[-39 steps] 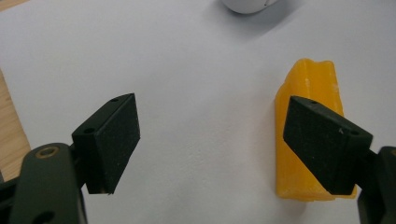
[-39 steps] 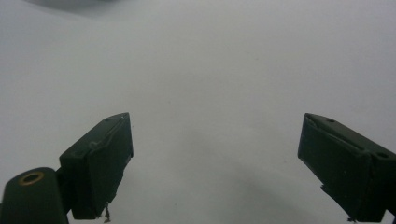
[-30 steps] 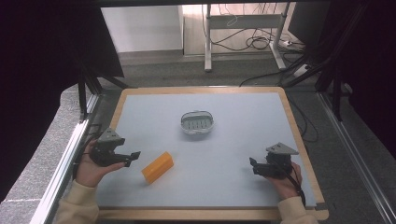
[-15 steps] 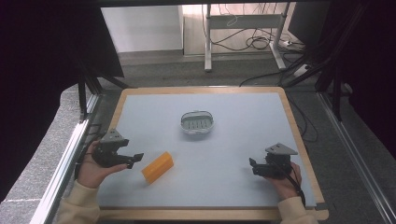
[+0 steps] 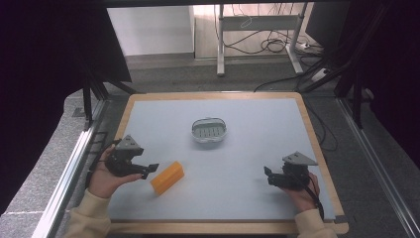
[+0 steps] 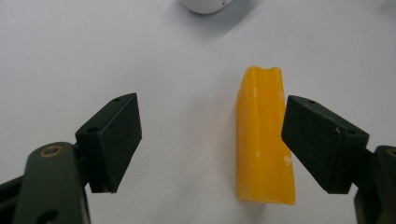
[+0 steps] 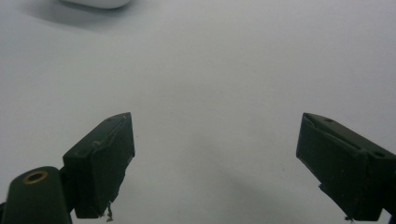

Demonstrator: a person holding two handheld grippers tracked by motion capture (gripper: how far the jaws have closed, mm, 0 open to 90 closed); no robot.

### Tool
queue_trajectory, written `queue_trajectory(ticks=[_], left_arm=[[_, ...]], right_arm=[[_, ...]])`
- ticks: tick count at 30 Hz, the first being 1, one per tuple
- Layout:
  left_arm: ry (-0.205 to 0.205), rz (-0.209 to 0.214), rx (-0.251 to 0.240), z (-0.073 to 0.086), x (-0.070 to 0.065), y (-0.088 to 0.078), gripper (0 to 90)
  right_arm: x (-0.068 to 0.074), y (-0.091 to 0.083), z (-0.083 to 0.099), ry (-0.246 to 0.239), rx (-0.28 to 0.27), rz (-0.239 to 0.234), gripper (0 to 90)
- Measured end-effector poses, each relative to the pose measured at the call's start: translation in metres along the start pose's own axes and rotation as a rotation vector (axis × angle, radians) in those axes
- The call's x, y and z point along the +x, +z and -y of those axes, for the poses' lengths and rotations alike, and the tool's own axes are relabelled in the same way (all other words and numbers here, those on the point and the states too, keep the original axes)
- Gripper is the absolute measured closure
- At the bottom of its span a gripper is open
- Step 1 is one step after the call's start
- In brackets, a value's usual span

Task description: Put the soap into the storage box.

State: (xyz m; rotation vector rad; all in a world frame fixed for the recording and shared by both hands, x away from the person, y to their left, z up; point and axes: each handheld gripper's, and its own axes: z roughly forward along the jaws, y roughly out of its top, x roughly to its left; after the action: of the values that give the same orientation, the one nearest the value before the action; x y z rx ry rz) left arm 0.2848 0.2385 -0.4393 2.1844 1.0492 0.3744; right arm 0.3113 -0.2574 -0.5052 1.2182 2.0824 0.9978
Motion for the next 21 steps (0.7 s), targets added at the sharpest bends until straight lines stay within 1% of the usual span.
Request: queue_trajectory(ticks=[3, 7, 12, 15, 18, 21], left_arm=[[0.01, -0.004, 0.006, -0.001, -0.003, 0.002, 20.0], [0.022, 0.0, 0.018, -0.003, -0.007, 0.004, 19.9], [0.049, 0.009, 0.041, -0.004, -0.014, 0.009, 19.8], [0.055, 0.014, 0.049, -0.004, -0.016, 0.012, 19.8], [0.065, 0.023, 0.067, -0.005, -0.02, 0.016, 19.8], [0.073, 0.022, 0.077, -0.005, -0.022, 0.019, 19.9]], right_arm=[[-0.002, 0.0, 0.0, 0.016, -0.005, -0.006, 12.7], [-0.002, -0.001, 0.0, 0.017, -0.006, -0.005, 12.9], [-0.001, 0.0, 0.0, 0.004, 0.001, -0.008, 13.7], [0.0, 0.0, 0.0, 0.003, 0.004, -0.008, 13.8], [0.0, 0.0, 0.0, -0.003, 0.006, -0.007, 14.0], [0.0, 0.0, 0.0, -0.004, 0.006, -0.004, 14.0]])
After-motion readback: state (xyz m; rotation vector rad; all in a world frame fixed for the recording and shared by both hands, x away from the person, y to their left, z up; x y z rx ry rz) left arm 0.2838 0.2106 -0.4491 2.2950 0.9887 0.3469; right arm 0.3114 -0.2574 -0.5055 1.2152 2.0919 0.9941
